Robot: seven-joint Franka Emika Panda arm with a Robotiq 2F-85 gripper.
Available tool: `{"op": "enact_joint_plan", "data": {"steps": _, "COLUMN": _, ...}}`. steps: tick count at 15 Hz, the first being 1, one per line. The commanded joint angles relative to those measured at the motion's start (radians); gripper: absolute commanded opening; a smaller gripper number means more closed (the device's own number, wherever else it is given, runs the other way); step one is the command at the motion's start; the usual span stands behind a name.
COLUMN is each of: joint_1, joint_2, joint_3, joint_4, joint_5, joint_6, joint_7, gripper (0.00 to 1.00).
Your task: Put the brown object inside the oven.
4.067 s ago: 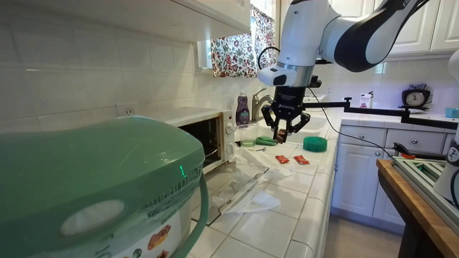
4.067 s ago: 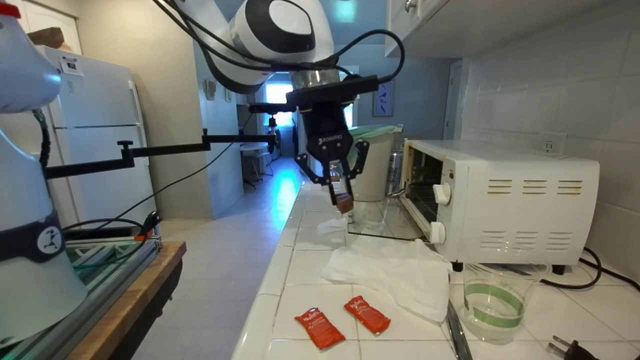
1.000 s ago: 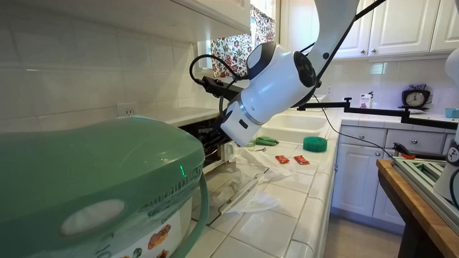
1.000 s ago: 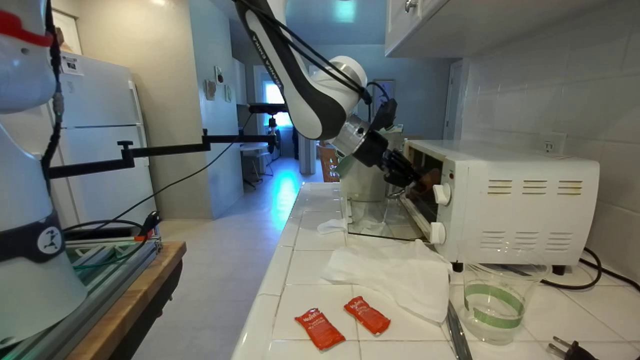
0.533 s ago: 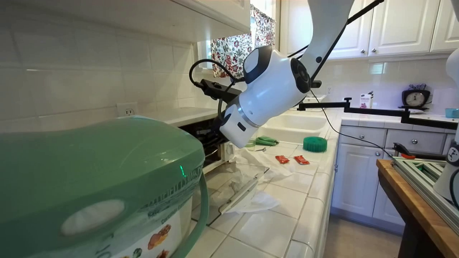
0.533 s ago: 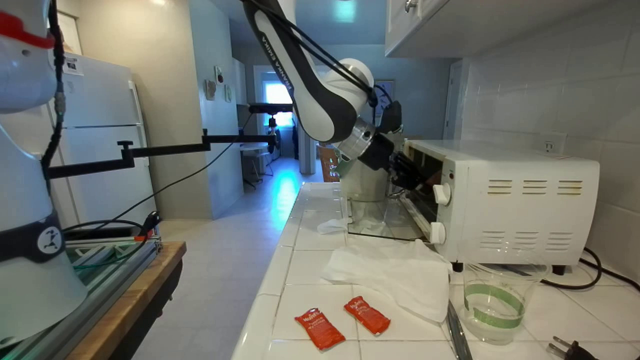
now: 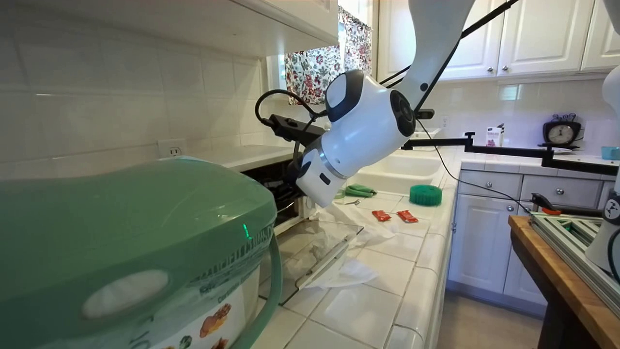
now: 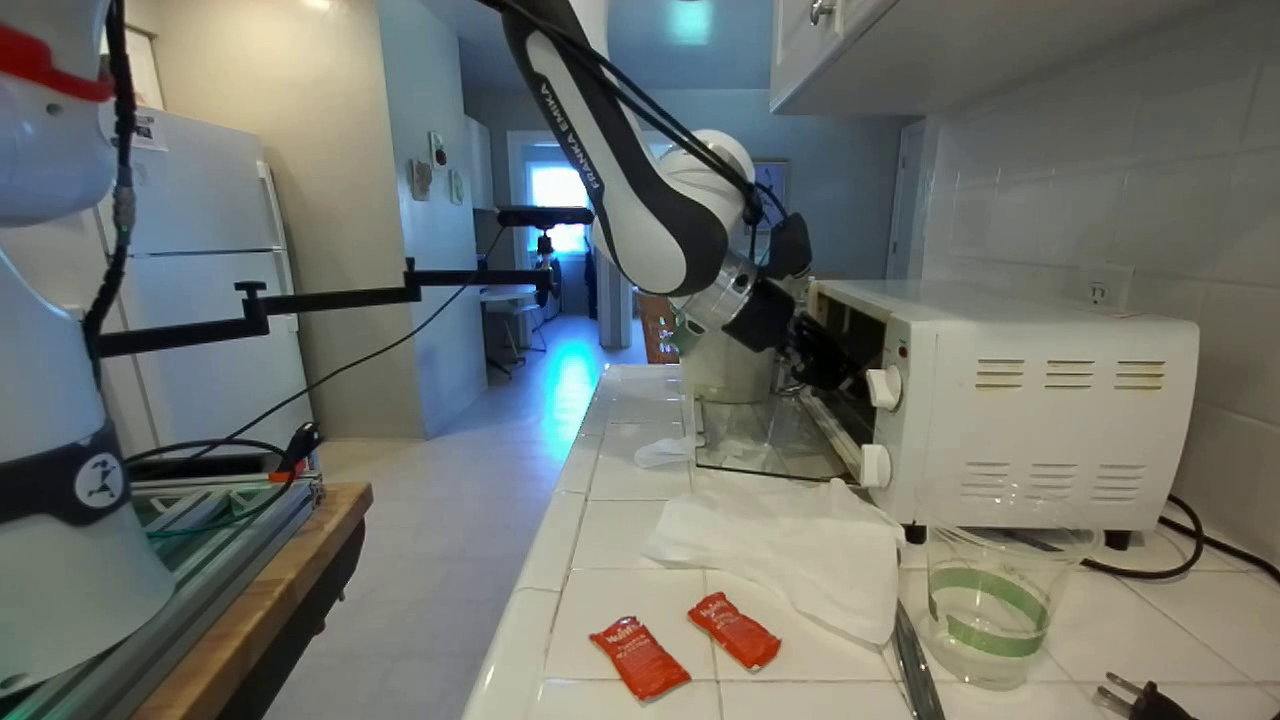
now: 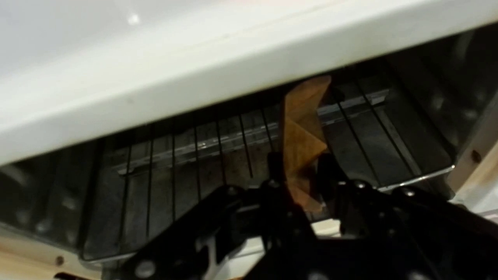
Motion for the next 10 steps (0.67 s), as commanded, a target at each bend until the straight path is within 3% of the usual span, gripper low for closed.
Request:
{"op": "enact_joint_plan", "data": {"steps": 1, "joint_1": -0.010, "joint_2": 0.028, "joint_3": -0.002, "joint_4": 0.039, "joint_5": -0.052, "joint_6": 0.033, "joint_7": 0.033, "gripper": 0.27}}
{"op": "enact_joint_plan", "data": {"steps": 6, "joint_1": -0.013, "joint_2": 0.037, "joint_3": -0.005, "joint_4": 0.046, "joint_5": -0.057, "joint_6": 0.032, "joint_7": 0.038, "gripper": 0.47}}
{"op": "enact_joint_plan", "data": {"steps": 8, "joint_1": -0.015, "joint_2": 0.038, "joint_3": -0.005, "joint_4": 0.047, "joint_5": -0.055, "joint_6": 0.032, "joint_7": 0.038, "gripper": 0.63}}
{"op": "enact_joint_plan", "data": {"steps": 10, "joint_1": -0.013, "joint_2": 0.036, "joint_3": -0.004, "joint_4": 0.047, "joint_5": -0.052, "joint_6": 0.031, "joint_7": 0.037, "gripper": 0.66}}
